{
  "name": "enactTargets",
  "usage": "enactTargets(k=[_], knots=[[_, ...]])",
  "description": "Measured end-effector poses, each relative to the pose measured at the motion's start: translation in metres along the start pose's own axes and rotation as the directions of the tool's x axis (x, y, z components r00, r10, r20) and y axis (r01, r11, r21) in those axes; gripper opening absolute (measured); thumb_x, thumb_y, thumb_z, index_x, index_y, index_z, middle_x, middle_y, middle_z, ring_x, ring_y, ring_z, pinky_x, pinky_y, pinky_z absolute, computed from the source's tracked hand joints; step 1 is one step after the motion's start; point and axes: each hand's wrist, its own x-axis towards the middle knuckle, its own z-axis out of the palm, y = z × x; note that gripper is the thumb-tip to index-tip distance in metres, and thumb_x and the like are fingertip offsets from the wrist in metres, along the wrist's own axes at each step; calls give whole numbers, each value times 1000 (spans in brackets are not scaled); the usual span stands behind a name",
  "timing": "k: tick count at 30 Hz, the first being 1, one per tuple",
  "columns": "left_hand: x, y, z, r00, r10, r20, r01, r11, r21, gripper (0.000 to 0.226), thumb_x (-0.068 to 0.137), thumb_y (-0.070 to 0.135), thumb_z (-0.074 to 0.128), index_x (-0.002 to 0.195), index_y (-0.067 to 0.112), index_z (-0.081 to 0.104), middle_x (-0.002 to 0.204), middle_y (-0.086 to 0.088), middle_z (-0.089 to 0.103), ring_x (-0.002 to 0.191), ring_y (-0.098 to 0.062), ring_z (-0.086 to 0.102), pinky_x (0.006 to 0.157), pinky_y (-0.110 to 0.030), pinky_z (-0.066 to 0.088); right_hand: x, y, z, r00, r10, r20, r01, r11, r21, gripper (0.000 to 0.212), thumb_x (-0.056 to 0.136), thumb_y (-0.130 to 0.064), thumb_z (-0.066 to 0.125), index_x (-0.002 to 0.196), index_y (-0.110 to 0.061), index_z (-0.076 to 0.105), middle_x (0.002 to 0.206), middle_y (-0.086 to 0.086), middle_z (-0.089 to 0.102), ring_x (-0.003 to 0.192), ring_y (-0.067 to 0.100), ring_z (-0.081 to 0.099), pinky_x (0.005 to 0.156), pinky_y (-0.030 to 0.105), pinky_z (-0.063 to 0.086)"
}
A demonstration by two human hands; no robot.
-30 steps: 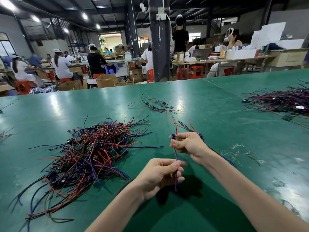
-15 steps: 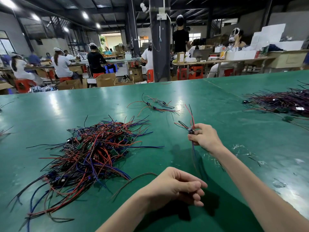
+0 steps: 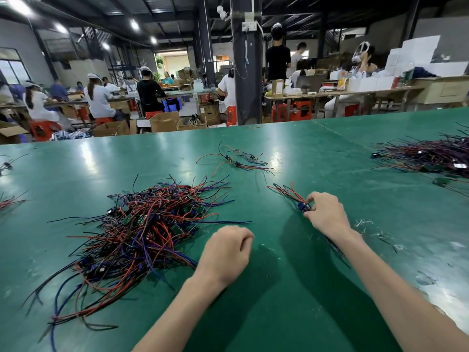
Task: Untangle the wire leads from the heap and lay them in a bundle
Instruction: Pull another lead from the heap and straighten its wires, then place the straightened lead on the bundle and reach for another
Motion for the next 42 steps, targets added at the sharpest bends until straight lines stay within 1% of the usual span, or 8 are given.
enactTargets(k=[3,6,10,14,22,26,37,42], knots=[[8,-22,-15,980,-56,-191,102,966,238,24,93,15,51,108,13,69,99,-4,68,98,-22,52,85,-31,42,-4,-4,2,997,-78,-30,75,994,-85,34,84,-14,64,117,-11,57,111,12,51,102,33,52,81,36,44],[13,-41,-33,922,-131,-364,287,863,415,32,84,5,55,112,15,68,106,-4,63,102,-24,47,86,-33,32,-7,-8,8,977,-214,-17,208,963,-169,46,87,-19,64,131,-22,50,120,7,45,112,27,44,92,37,40],[13,-61,-57,799,-284,-530,531,747,400,43,73,-1,60,113,12,67,118,-13,57,112,-31,42,93,-40,25,-9,-11,15,972,-233,27,231,933,-275,37,93,-22,55,130,-25,53,128,1,46,121,23,40,97,37,36],[12,-75,-66,746,-442,-499,639,686,349,42,80,4,53,119,15,63,120,-11,58,115,-29,44,97,-43,27,-13,-15,17,971,-238,-4,226,929,-292,33,93,-22,53,125,-24,56,128,0,47,120,23,37,97,37,32],[12,-80,-70,724,-472,-504,672,647,359,13,87,12,62,98,14,69,104,-10,61,101,-29,49,88,-43,33,-36,-43,32,924,-382,-7,369,898,-237,30,92,-29,49,120,-24,59,126,-1,48,120,23,36,97,37,29],[12,-79,-73,709,-469,-526,680,653,335,21,89,22,62,101,6,67,108,-14,60,105,-31,49,90,-45,37,-46,-53,41,895,-446,9,440,877,-193,28,93,-28,48,117,-23,61,122,-1,51,118,21,37,95,36,28],[13,-57,-83,595,-306,-743,532,843,78,20,94,16,54,97,-3,60,93,-22,63,89,-38,56,84,-46,40,-51,-56,44,878,-477,-50,470,876,-104,28,93,-23,48,117,-23,62,117,-4,56,115,18,40,91,33,29],[14,-50,-86,503,-358,-786,395,905,-159,17,100,18,42,101,2,48,87,-12,68,75,-33,62,65,-37,42,-51,-56,46,881,-471,-46,467,881,-75,27,93,-22,48,116,-23,63,115,-4,58,114,18,41,91,33,28]])
